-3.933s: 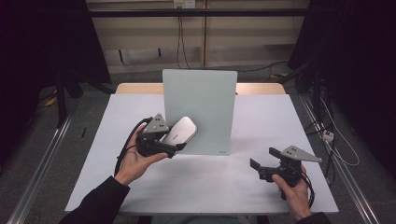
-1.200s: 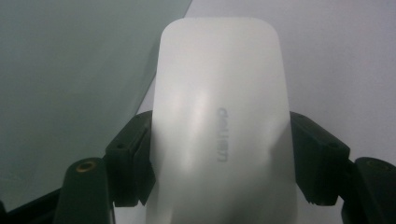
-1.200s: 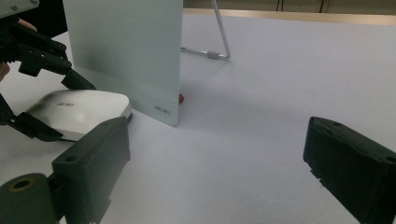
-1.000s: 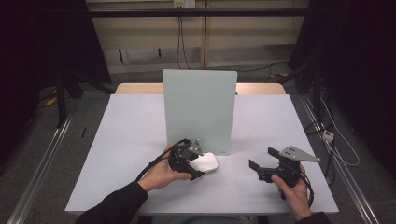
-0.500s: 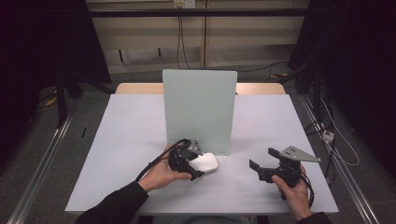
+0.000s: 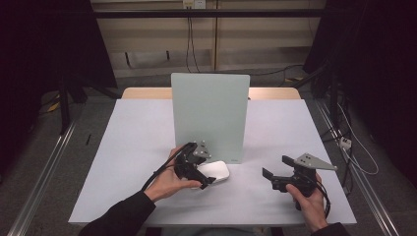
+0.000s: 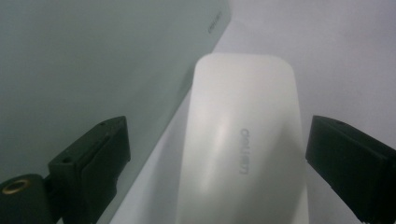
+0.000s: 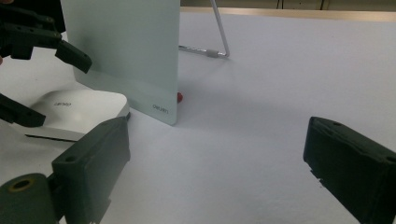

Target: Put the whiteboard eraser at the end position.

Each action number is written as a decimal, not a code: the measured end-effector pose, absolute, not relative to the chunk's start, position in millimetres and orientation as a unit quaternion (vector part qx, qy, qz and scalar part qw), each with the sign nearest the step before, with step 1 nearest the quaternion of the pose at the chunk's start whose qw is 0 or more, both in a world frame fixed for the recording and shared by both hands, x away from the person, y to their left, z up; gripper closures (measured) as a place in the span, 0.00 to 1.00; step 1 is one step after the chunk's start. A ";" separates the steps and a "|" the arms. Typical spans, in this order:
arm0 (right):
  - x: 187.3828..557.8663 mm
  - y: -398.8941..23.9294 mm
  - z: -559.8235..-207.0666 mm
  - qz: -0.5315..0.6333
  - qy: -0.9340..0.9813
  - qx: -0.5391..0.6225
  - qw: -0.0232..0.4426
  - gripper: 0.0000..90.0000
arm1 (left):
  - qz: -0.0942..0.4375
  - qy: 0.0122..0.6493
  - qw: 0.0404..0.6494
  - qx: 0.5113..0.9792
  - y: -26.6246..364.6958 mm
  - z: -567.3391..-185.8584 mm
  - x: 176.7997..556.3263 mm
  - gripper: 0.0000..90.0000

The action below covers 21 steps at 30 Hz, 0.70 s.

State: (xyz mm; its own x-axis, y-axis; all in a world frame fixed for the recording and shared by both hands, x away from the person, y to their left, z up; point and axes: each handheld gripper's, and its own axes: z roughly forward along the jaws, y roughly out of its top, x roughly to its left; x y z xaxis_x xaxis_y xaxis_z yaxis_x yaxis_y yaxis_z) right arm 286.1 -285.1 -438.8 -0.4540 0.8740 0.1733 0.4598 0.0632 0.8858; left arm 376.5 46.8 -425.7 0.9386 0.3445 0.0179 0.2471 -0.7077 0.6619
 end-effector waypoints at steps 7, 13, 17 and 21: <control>286.4 -283.4 -438.4 0.489 0.699 0.476 0.213 0.08 | 0.069 0.203 0.401 0.890 65.5 -415.8 381.6 0.07; 286.4 -281.9 -437.7 0.489 0.699 0.476 0.213 0.08 | 0.103 0.222 0.418 0.875 74.7 -407.7 382.3 0.07; 286.6 -281.6 -437.7 0.489 0.700 0.475 0.213 0.08 | 0.103 0.231 0.441 0.861 81.6 -401.9 382.2 0.07; 286.5 -281.6 -437.7 0.489 0.700 0.475 0.213 0.08 | 0.115 0.244 0.457 0.848 92.0 -394.3 381.8 0.07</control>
State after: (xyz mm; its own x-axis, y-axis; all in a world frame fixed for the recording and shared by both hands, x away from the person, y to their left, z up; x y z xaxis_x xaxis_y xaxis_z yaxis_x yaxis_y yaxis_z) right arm 286.5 -281.6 -437.7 -0.4578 0.8734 0.1660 0.4564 0.0706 0.8870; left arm 381.8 92.0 -394.3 0.8542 0.5192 -0.0273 0.3084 -0.4639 0.8305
